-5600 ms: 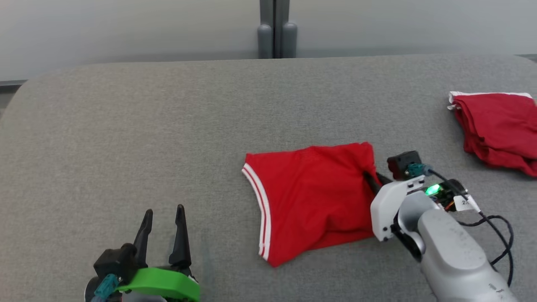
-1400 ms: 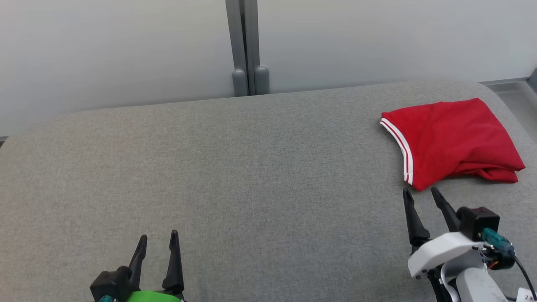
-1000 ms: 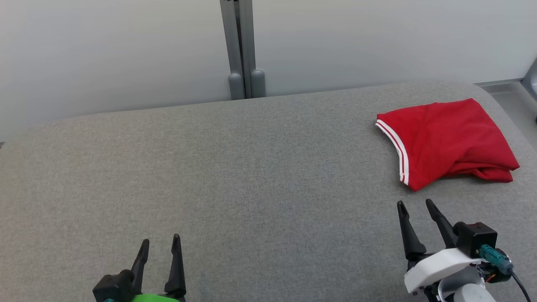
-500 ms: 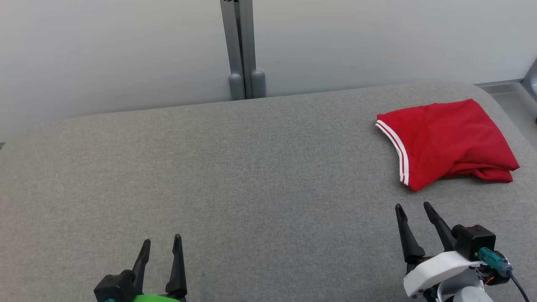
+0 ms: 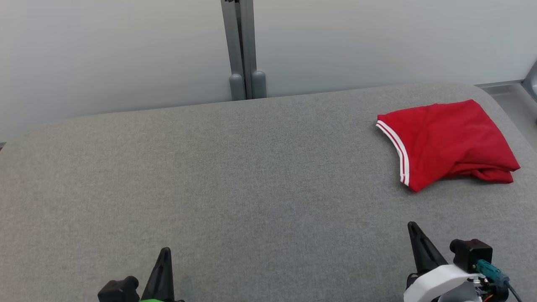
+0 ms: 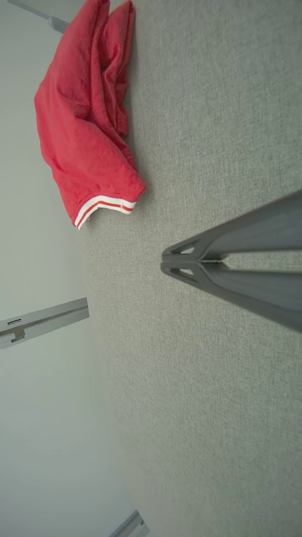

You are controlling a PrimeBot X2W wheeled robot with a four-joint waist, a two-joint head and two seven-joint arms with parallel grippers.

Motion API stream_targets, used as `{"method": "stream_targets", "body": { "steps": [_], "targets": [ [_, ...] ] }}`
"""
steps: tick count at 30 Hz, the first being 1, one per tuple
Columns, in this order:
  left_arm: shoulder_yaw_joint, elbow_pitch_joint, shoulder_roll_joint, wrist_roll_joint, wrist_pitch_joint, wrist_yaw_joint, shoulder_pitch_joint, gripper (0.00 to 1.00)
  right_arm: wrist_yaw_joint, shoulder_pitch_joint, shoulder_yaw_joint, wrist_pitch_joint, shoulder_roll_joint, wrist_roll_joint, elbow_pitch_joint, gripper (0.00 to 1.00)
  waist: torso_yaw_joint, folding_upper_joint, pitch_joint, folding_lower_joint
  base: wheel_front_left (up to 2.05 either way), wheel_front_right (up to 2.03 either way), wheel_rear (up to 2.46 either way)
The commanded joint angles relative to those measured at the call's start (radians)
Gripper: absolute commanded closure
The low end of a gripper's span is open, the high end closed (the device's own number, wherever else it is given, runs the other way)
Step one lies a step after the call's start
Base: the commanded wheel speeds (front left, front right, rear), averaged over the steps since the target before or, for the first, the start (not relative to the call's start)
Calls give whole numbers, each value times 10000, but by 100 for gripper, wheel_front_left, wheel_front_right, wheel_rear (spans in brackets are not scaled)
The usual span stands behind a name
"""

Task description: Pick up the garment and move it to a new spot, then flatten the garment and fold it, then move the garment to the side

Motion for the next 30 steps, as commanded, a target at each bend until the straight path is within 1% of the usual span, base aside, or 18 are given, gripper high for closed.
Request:
{"method": "stream_targets", "body": {
  "steps": [1,14,30],
  "targets": [
    [89,-153,11,-401,85,-20,-90,100,0,-193,-85,106,-25,453,-140,100,1,0,6,0,0,0,0],
    [493,-252,52,-2525,676,-100,-432,100,-2,-265,-264,699,-43,2775,-417,100,12,0,52,0,0,0,0],
    [924,-371,84,-4703,1292,-183,-763,100,-3,-372,-479,1336,-63,5157,-665,100,24,0,109,0,0,0,0]
  ]
}}
